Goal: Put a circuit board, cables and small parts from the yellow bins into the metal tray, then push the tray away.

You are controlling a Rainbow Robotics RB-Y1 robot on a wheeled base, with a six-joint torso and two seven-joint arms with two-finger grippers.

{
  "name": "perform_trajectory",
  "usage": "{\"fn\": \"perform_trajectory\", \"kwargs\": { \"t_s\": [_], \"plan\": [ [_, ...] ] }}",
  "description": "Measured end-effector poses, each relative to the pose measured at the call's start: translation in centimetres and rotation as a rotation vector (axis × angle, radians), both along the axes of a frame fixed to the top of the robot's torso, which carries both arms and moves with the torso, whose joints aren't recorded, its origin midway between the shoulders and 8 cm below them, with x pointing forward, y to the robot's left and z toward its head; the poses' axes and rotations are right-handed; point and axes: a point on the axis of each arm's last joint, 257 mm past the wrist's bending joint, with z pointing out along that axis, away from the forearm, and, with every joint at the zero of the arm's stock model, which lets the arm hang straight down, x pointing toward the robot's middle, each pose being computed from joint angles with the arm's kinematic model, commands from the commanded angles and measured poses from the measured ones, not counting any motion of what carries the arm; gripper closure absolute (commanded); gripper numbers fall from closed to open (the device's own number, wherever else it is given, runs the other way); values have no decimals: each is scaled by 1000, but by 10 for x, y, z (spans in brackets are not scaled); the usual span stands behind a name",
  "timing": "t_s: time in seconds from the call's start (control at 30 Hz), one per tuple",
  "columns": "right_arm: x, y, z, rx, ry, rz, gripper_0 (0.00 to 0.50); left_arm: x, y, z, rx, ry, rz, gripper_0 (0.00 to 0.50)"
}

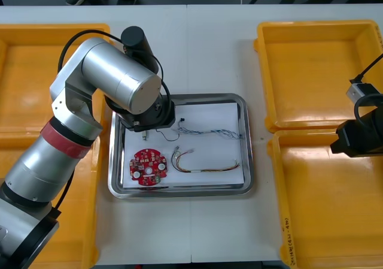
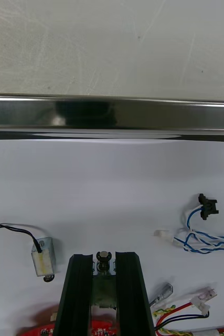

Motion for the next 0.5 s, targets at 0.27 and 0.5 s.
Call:
{"fn": "perform_trajectory", "kwargs": {
  "t_s": [0.27,0.5],
  "plan": [
    [-9,-4,-5,-1,6,-8,0,-1,0,-3,12,3,-8,480],
    [-18,-3,-10,-4,15,-5,0,0,2,-3,17,1,-3,220]
  ]
}}
